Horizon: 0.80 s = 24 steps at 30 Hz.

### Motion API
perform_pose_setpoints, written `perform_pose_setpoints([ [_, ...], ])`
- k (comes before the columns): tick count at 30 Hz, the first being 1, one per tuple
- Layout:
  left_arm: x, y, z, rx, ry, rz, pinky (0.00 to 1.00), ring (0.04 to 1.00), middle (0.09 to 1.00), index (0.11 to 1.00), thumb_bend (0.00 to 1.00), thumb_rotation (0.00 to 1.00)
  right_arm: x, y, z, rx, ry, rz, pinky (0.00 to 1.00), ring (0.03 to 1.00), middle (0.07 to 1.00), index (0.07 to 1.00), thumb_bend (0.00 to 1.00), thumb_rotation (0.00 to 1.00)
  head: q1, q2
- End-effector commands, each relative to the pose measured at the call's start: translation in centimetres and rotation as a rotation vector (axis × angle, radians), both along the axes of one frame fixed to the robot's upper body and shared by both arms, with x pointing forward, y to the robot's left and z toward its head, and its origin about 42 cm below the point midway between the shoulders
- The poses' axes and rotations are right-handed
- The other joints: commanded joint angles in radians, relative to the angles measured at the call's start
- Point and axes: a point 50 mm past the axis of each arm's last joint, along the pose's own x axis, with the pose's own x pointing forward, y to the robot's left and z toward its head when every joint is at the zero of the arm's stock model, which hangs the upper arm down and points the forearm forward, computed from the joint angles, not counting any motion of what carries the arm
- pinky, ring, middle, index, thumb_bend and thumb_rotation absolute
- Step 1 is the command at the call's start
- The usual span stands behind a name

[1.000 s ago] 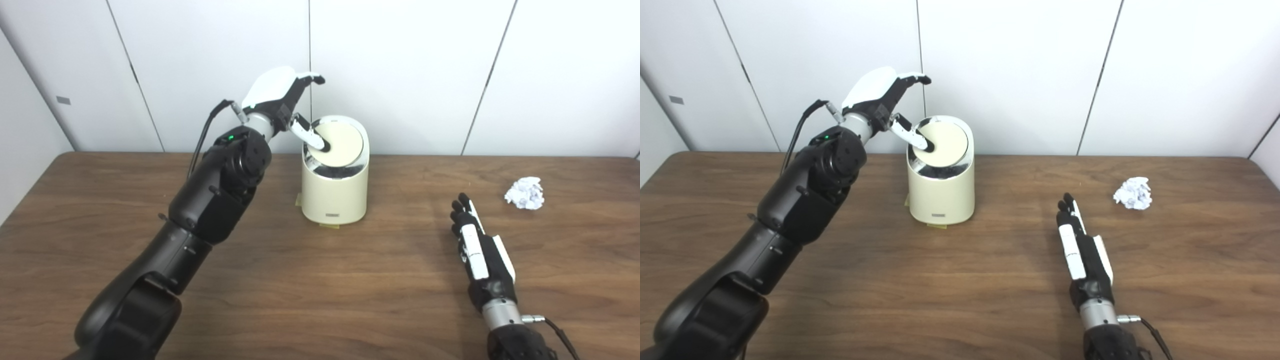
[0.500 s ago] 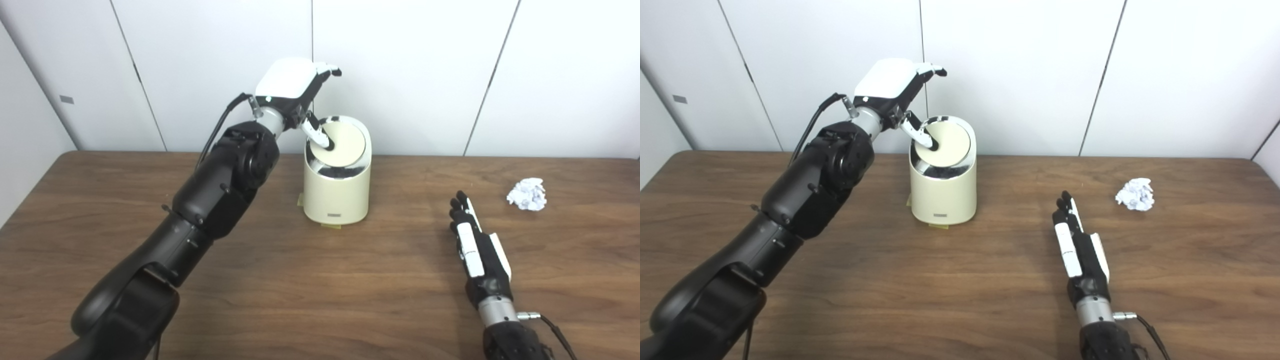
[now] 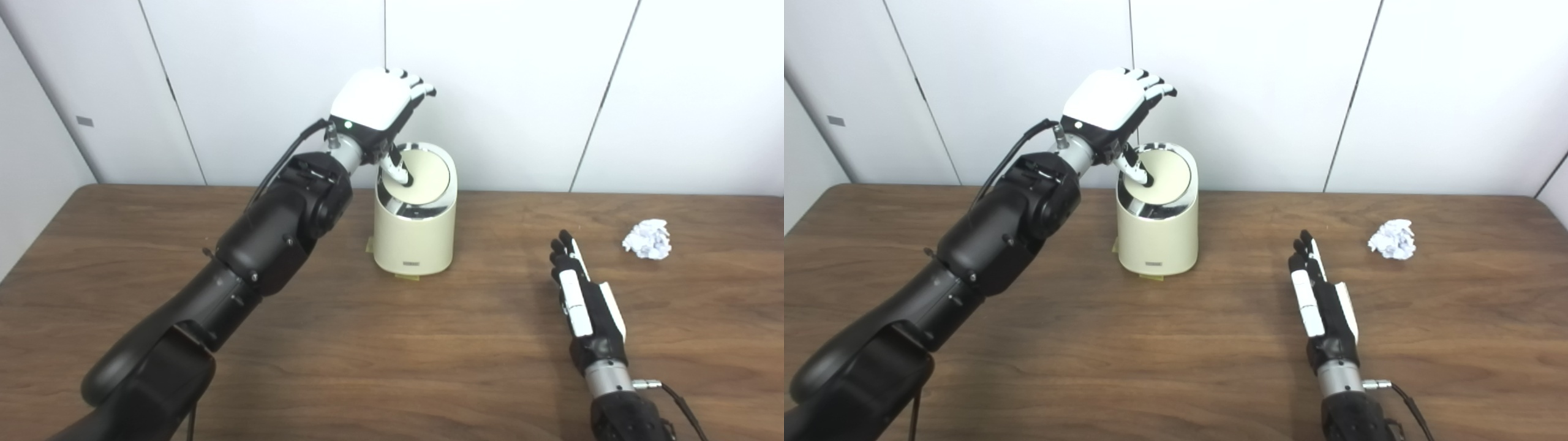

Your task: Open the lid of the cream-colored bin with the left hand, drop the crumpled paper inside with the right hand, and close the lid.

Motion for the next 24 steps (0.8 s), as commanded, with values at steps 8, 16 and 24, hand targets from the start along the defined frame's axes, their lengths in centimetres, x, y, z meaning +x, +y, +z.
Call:
perform_pose_setpoints([
  [8,-0.8,0.9,-3.1,0.076,0.071,-0.004,0.95,0.962,0.944,0.958,1.00,0.09,0.6,0.1,1.8,0.006,-0.082,0.002,0.99,0.977,0.979,1.000,0.61,0.97,0.001,0.000],
  [16,-1.9,2.8,1.0,-0.383,0.165,0.012,0.87,0.900,0.898,0.899,0.91,0.05,0.7,0.0,1.8,0.003,-0.081,0.003,0.98,0.977,0.979,1.000,0.61,0.96,0.003,-0.002],
  [24,-6.7,8.6,-1.6,-1.021,0.154,-0.014,0.79,0.859,0.875,0.850,0.60,0.11,0.5,-0.2,2.1,-0.001,-0.071,0.000,0.97,0.959,0.972,0.989,0.57,0.93,-0.005,-0.002],
])
